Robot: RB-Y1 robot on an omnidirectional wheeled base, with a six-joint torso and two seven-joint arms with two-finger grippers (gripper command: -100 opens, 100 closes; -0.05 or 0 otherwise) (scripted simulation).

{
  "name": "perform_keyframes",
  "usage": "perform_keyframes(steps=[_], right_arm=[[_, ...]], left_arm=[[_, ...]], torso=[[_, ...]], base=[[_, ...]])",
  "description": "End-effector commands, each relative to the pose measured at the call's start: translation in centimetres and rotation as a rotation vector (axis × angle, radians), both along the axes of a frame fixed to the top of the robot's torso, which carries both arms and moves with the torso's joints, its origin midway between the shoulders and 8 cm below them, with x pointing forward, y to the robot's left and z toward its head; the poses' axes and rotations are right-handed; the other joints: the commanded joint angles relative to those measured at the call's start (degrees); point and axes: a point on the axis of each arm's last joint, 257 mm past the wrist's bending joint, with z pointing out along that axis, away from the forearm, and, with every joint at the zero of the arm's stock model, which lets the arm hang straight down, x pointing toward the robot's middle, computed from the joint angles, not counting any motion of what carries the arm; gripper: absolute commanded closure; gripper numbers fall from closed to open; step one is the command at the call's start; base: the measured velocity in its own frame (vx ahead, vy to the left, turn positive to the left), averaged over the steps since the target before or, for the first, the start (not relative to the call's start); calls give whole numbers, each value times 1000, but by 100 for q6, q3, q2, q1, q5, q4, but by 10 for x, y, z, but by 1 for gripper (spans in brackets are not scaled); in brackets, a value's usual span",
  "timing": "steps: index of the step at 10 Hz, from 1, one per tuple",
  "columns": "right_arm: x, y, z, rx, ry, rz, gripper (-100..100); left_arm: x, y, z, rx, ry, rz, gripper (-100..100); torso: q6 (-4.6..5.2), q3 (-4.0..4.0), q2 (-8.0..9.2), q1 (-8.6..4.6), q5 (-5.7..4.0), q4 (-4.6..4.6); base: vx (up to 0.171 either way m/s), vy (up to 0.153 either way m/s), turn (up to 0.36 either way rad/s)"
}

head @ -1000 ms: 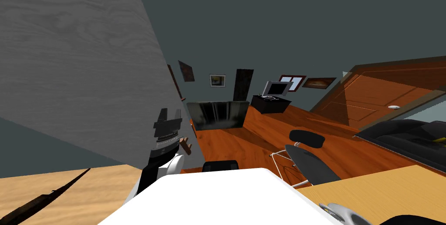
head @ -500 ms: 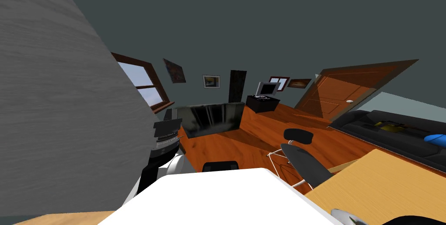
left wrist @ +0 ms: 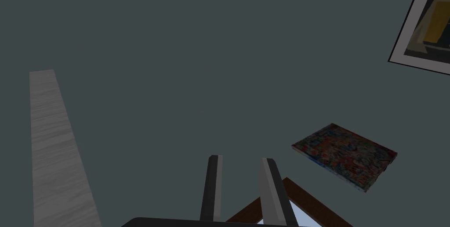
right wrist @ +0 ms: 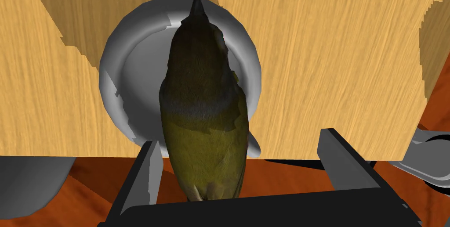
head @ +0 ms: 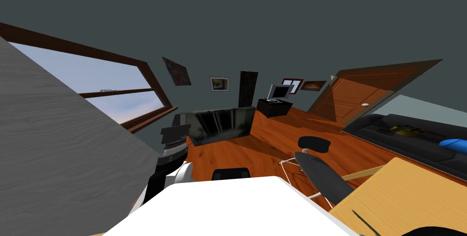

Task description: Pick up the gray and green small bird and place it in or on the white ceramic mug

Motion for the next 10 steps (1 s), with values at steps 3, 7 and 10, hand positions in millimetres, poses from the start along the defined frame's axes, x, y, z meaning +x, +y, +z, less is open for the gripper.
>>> perform_keyframes(steps=[3,7,10], right_arm=[[1,0,0,-1,-2,1,0],[-12,0,8,13,4,35,-100],[-16,1,12,20,0,43,-100]], left_arm=[[0,0,0,0,0,0,0],[0,0,0,0,0,0,0],[0,0,0,0,0,0,0]], torso=[[6,3,7,6,2,0],[6,-3,-4,10,4,-3],[6,-1,0,8,3,-2]], base=[[0,0,0],[31,2,-12],[22,0,-8]])
